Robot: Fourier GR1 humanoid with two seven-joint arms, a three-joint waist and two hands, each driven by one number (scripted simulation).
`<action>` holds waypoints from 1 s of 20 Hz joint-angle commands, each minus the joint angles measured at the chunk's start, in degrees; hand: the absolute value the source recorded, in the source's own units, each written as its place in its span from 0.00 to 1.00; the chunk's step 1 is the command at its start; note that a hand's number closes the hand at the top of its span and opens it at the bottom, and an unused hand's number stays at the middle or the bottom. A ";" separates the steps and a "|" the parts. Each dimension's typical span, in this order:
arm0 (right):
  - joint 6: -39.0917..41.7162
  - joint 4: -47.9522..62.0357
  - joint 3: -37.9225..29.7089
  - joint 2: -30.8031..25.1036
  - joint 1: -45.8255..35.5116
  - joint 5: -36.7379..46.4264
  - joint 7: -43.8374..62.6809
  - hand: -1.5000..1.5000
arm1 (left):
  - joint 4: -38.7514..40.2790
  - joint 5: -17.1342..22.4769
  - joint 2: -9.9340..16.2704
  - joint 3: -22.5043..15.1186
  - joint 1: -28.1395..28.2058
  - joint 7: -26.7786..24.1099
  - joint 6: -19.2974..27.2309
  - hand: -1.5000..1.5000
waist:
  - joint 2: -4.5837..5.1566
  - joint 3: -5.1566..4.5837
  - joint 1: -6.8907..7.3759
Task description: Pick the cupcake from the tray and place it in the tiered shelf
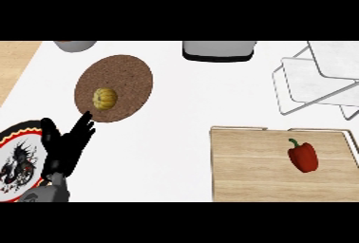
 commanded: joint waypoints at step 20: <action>-8.51 8.47 -20.86 -7.34 -6.13 -17.93 8.96 0.00 | 1.96 -0.85 -0.83 0.56 -1.42 -0.76 1.29 0.50 | 0.20 0.01 -0.05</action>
